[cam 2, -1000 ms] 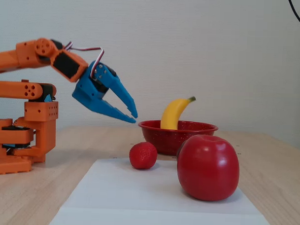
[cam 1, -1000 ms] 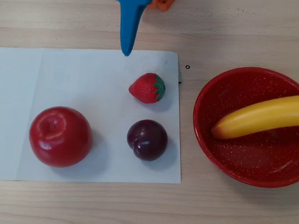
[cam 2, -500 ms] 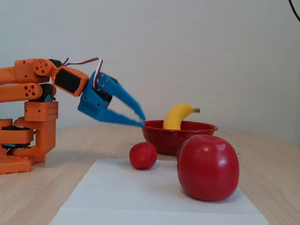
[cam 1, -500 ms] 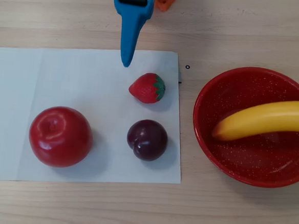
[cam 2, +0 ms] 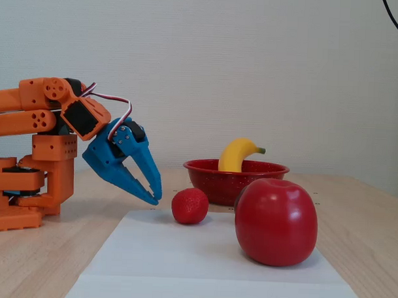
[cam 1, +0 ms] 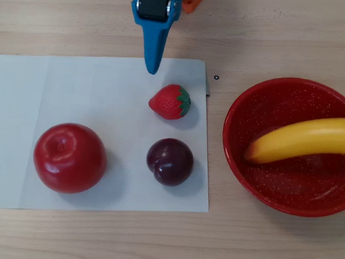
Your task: Grasp the banana and put it in the red bowl
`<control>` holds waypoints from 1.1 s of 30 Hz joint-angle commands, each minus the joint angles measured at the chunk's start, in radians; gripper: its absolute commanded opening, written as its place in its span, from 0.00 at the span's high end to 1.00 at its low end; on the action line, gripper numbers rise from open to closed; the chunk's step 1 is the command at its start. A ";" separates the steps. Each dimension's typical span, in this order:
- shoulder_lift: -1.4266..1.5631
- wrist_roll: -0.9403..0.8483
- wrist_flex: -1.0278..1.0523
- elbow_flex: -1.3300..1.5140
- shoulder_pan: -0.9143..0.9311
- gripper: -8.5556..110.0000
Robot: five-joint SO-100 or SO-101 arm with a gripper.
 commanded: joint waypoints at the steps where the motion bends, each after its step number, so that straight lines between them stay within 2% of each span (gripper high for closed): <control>1: 0.012 -0.021 -0.006 0.017 -0.012 0.92; 33: 0.011 -0.021 0.006 0.017 -0.012 0.92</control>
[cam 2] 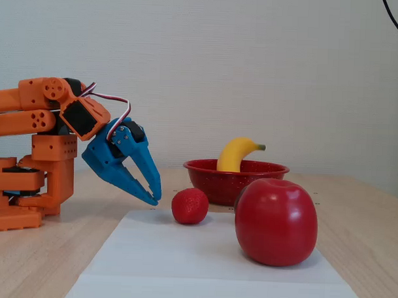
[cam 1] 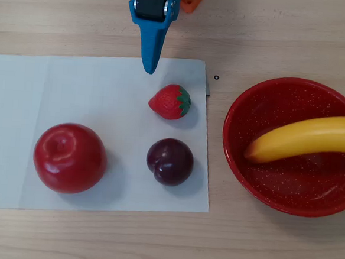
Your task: Grasp the banana and put it in the red bowl
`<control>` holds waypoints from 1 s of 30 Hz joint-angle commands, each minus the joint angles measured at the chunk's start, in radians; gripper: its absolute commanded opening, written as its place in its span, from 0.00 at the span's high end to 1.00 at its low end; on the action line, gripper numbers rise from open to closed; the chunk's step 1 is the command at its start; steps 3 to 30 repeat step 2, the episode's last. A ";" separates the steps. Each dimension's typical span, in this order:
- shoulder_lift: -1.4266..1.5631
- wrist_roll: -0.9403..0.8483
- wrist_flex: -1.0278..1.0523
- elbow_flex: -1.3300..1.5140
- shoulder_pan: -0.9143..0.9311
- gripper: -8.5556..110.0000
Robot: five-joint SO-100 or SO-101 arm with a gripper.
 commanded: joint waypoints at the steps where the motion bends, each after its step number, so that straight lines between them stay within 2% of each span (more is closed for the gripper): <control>1: 0.011 -0.018 0.006 0.017 -0.012 0.92; 30: 0.011 -0.018 0.006 0.017 -0.012 0.92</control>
